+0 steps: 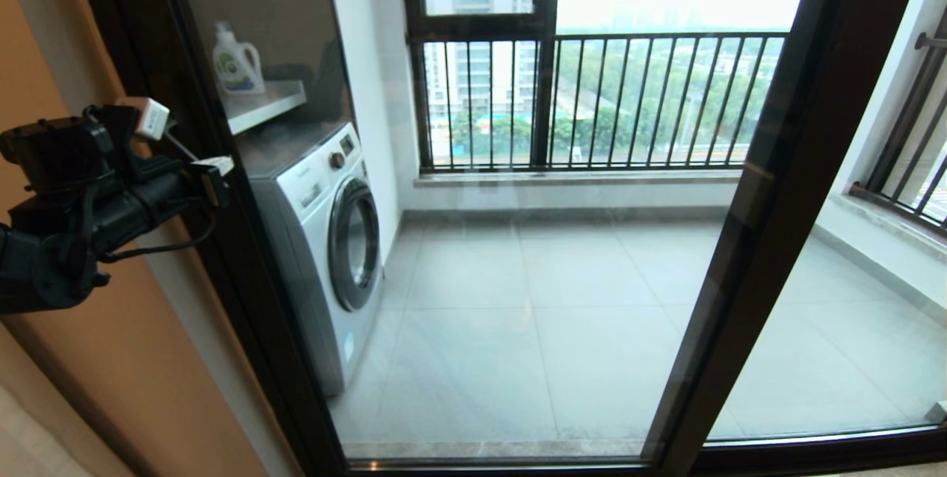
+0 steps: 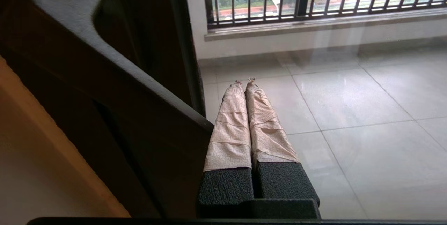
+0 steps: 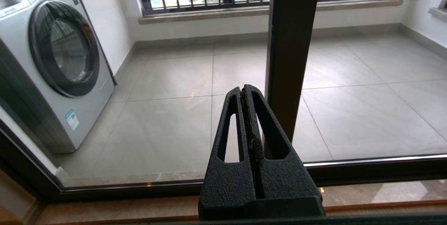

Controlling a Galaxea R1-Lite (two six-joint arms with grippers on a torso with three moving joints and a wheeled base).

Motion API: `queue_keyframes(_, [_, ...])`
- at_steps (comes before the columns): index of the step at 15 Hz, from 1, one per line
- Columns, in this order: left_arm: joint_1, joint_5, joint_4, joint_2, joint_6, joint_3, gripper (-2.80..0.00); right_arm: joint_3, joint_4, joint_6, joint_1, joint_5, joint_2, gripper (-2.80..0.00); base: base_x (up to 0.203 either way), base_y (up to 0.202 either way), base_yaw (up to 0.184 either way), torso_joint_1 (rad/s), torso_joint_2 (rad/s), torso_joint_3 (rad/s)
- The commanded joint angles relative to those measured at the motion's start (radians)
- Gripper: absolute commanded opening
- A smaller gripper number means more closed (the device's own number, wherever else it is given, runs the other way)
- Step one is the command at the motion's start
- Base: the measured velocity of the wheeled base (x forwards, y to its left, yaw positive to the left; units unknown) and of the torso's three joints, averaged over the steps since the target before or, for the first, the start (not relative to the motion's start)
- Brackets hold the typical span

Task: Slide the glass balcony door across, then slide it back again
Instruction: Open the slid door

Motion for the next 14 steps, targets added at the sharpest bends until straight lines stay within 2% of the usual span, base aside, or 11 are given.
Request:
queue_keyframes(1, [0.007,0.003,-0.011,0.006,0.014,0.005,-2.8,0.012,-0.001,0.0,-0.002,0.0,0.001,-2.8,0.0,0.0,0.0,0.0,0.0,0.0])
queue_keyframes(8, [0.097,-0.002,-0.014,0.041,0.052,0.021,-2.8,0.012,-0.001,0.0,-0.001,0.0,0.001,-2.8,0.0,0.0,0.0,0.0,0.0,0.0])
queue_keyframes(14, [0.109,-0.003,-0.047,0.029,0.051,0.027,-2.8,0.012,-0.002,0.0,-0.001,0.0,0.001,-2.8,0.0,0.0,0.0,0.0,0.0,0.0])
